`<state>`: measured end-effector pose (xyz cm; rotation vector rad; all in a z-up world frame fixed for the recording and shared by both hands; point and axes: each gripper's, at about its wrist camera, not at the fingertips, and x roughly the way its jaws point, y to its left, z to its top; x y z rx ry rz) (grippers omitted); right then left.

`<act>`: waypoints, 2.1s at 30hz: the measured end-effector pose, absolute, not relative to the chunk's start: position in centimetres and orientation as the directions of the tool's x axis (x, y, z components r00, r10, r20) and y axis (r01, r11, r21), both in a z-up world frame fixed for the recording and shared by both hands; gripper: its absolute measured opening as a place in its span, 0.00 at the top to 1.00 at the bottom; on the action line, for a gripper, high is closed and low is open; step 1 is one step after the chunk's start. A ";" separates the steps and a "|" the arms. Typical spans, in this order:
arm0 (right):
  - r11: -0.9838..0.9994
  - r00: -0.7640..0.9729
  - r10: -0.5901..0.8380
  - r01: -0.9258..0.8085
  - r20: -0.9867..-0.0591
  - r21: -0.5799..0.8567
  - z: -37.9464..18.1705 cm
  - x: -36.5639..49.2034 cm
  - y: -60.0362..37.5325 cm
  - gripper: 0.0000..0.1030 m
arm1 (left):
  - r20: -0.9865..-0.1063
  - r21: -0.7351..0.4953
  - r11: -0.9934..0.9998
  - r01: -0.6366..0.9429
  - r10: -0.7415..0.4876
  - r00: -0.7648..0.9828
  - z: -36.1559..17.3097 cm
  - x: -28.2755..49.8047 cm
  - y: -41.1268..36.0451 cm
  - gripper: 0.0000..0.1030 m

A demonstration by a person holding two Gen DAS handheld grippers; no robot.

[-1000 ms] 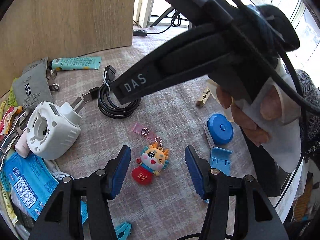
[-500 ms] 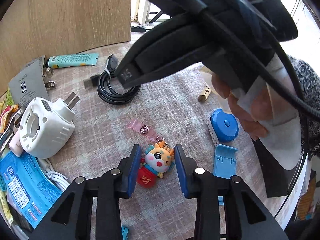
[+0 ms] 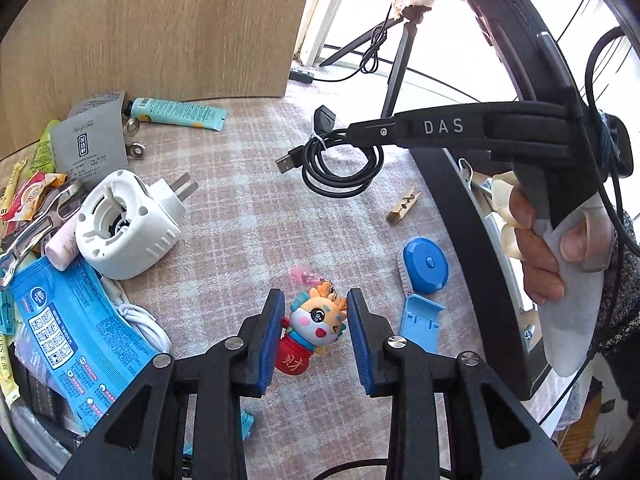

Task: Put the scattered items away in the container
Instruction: 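Grasp the black cable with the right gripper while the left grasps the keychain figure, then carry the black cable and keychain figure into the tray and open both grippers, then move both grippers over the blue tape measure and blue phone stand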

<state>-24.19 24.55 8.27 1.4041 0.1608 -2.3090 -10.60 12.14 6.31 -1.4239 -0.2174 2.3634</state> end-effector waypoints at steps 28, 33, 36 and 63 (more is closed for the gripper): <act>-0.987 -0.596 -0.079 -0.065 -0.799 0.146 14.6 -14.3 51.6 0.92 | -0.742 -0.355 -0.695 -0.625 0.616 -0.263 13.0 -4.6 31.4 0.68; -0.975 -0.619 -0.077 -0.116 -0.782 0.188 14.9 -13.0 53.6 0.42 | -0.749 -0.338 -0.694 -0.635 0.607 -0.265 13.2 -3.8 32.5 0.41; -0.973 -0.629 -0.091 -0.108 -0.772 0.203 15.3 -12.7 53.5 0.41 | -0.758 -0.318 -0.697 -0.642 0.594 -0.269 13.2 -3.5 32.3 0.41; -0.951 -0.486 -0.294 0.234 -0.823 0.202 13.3 -14.4 37.6 0.36 | -0.834 -0.285 -0.903 -0.321 0.399 -0.382 6.9 -5.1 14.4 0.41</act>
